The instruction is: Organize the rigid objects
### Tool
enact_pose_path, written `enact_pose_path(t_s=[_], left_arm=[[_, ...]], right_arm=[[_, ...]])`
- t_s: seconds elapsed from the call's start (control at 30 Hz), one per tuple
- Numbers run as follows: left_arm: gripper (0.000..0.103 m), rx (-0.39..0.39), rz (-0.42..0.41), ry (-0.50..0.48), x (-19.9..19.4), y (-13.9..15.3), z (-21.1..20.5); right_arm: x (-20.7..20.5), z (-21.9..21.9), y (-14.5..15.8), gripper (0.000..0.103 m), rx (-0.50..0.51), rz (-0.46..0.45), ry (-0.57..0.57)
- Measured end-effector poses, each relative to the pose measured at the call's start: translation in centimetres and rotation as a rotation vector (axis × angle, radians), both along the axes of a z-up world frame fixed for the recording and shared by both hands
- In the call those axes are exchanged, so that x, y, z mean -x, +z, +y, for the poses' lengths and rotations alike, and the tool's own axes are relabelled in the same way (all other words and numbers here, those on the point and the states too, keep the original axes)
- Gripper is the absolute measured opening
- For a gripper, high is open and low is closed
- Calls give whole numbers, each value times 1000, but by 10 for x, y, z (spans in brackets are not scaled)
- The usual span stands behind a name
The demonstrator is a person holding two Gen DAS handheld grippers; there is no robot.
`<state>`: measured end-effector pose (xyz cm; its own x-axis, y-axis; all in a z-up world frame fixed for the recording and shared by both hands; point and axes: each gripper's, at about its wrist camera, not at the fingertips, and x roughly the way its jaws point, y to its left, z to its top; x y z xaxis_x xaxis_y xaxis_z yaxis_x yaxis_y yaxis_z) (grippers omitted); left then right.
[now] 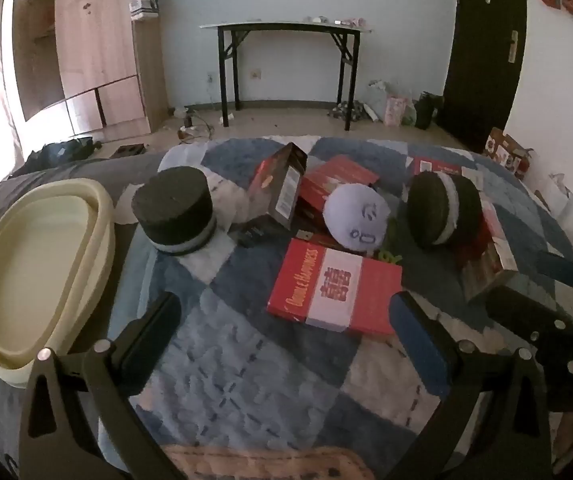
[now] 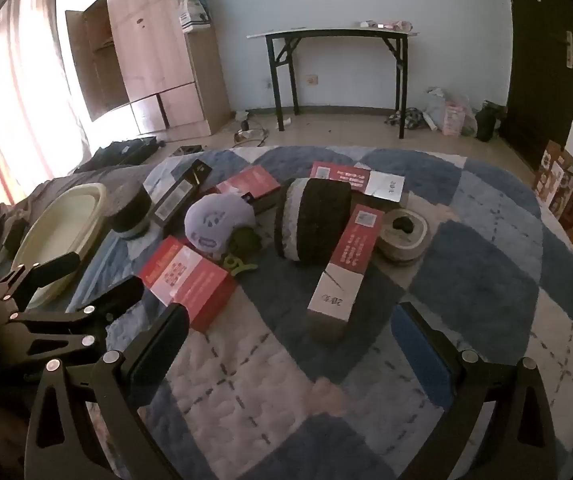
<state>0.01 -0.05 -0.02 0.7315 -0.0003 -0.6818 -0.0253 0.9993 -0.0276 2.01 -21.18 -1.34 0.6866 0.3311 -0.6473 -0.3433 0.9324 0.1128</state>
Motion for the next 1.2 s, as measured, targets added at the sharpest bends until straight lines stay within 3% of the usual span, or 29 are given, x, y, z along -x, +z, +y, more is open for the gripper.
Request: enact_pose_path(t_s=[1.2], left_arm=[[103, 2, 18, 6, 0, -1, 1]], right_arm=[[-4, 3, -2, 103, -31, 24, 7]])
